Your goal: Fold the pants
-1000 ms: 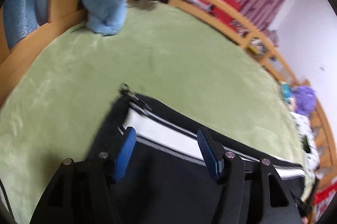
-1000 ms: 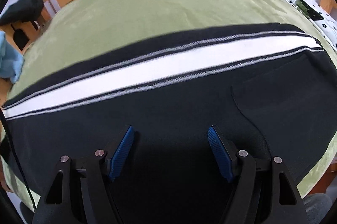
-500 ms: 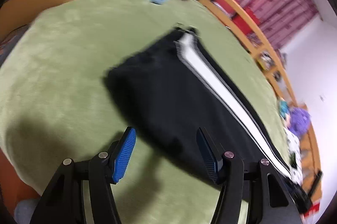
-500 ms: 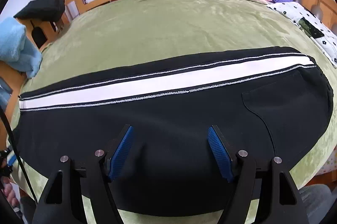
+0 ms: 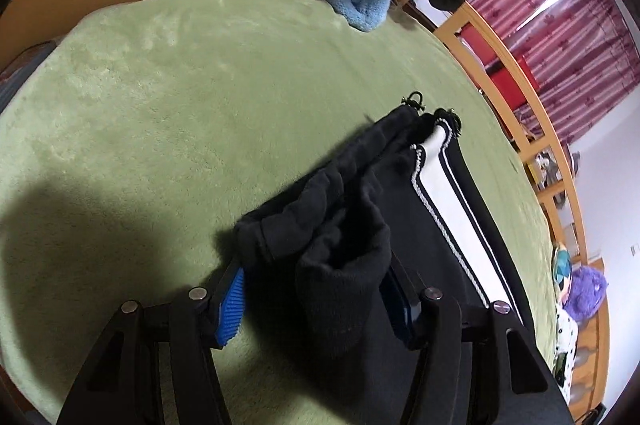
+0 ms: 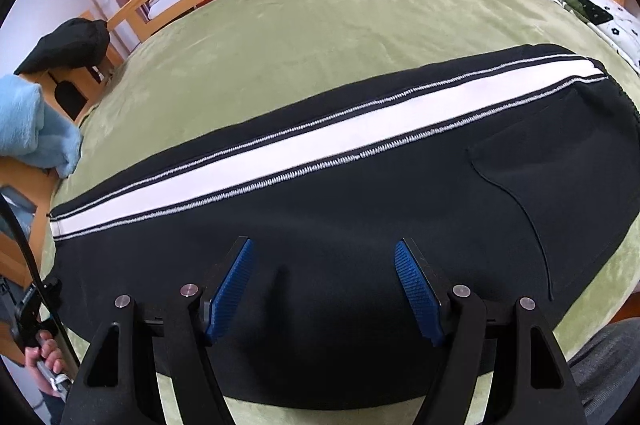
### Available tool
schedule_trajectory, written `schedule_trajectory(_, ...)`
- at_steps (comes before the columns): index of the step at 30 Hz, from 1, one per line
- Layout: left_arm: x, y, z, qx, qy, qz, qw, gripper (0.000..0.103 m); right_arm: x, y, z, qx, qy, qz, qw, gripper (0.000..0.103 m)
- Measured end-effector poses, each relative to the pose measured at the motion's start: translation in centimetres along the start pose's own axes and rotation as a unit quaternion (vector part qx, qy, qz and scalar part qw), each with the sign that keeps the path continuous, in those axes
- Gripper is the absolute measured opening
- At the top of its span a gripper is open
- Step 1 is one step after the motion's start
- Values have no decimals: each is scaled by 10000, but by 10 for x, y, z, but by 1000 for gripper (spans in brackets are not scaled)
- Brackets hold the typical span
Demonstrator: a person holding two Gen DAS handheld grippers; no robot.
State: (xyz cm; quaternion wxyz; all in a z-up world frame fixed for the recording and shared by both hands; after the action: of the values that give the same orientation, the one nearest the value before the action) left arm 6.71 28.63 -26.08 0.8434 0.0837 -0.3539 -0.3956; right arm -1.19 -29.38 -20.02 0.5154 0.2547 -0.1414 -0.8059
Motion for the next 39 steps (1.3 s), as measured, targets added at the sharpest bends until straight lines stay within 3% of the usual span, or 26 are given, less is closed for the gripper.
schedule_trajectory(10, -8, 3, -3, 19, -128, -185, 9997, 43, -14, 15, 3, 235, -541, 138, 9982, 72)
schedule_trajectory(26, -12, 7, 3, -59, -572, -149, 9982, 28, -30, 5, 3, -66, -694, 376, 9969, 68)
schedule_trajectory(39, 13, 11, 28, 154, -778, -508, 9956, 21, -31, 3, 11, -28, -654, 403, 9970, 69)
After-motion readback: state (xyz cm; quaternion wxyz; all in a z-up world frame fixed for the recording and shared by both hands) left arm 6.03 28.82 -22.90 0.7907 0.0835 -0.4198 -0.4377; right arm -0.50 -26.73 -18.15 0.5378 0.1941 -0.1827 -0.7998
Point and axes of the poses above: each gripper's, at about its wrist camera, not at the fingertips, and z roughly against the way its jaws point, x to its right, y to its top, the point moved 2 cm from there along -z, roughly the way its jaws point
